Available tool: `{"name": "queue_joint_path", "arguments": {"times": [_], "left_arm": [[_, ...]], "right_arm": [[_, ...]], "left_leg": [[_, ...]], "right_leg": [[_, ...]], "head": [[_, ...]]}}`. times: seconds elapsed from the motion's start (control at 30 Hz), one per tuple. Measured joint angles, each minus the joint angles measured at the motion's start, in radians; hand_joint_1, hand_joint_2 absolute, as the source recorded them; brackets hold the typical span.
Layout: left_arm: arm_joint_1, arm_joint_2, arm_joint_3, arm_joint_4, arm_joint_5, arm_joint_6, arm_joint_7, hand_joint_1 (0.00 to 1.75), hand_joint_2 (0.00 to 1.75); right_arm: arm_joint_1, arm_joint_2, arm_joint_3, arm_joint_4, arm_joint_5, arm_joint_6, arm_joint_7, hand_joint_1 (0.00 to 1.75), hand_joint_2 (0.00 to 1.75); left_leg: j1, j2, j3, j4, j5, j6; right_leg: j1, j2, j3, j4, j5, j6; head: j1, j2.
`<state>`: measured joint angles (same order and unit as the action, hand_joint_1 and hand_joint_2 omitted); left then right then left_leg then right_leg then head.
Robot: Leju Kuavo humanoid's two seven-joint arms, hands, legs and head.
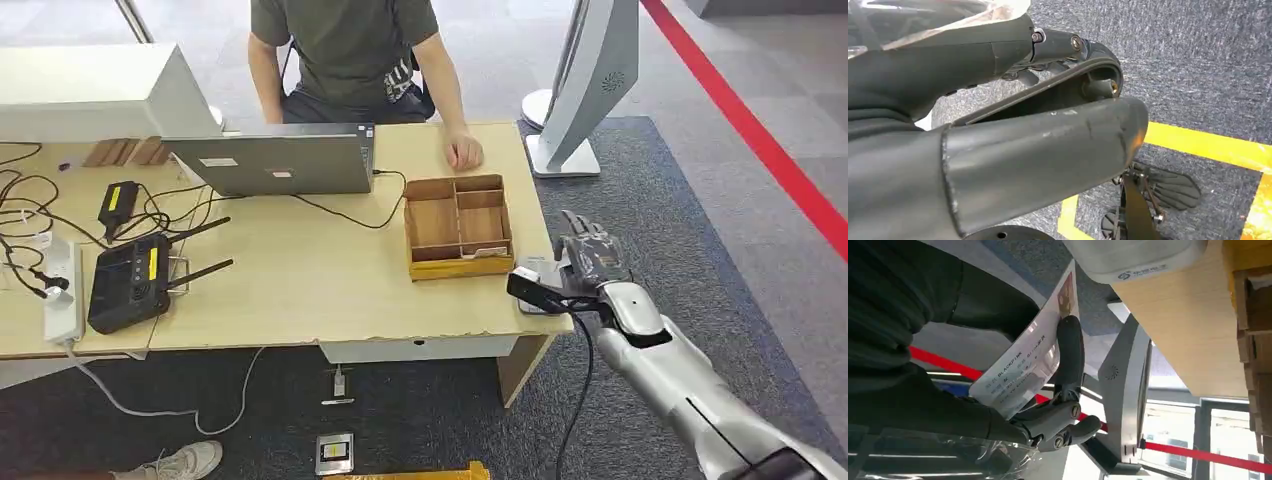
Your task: Pass the card to the sensor for recognition and then transmit it.
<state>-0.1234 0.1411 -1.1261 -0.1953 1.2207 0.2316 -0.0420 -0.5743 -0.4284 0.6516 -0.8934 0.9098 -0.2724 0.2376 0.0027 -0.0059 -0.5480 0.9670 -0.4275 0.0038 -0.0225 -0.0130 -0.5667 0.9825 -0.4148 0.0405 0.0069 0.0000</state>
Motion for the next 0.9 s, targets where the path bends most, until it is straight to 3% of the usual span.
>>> {"name": "queue_joint_path", "arguments": {"times": [0.4,0.9], "left_arm": [[0.000,0.005,0.000,0.000,0.001,-0.003,0.002,0.00,0.00],[0.000,0.011,0.000,0.000,-0.009,-0.008,-0.006,0.00,0.00]], "right_arm": [[0.008,0.031,0.000,0.037,0.023,-0.003,-0.008,1.75,1.75],[0.044,0.031,-0.010,0.076,-0.021,-0.025,-0.033,1.75,1.75]], "left_leg": [[0.000,0.000,0.000,0.000,0.000,0.000],[0.000,0.000,0.001,0.000,0.000,0.000]], "right_leg": [[0.000,0.000,0.000,0.000,0.000,0.000],[0.000,0.000,0.000,0.000,0.000,0.000]], "head": [[0.000,0.000],[0.000,0.000]]}}
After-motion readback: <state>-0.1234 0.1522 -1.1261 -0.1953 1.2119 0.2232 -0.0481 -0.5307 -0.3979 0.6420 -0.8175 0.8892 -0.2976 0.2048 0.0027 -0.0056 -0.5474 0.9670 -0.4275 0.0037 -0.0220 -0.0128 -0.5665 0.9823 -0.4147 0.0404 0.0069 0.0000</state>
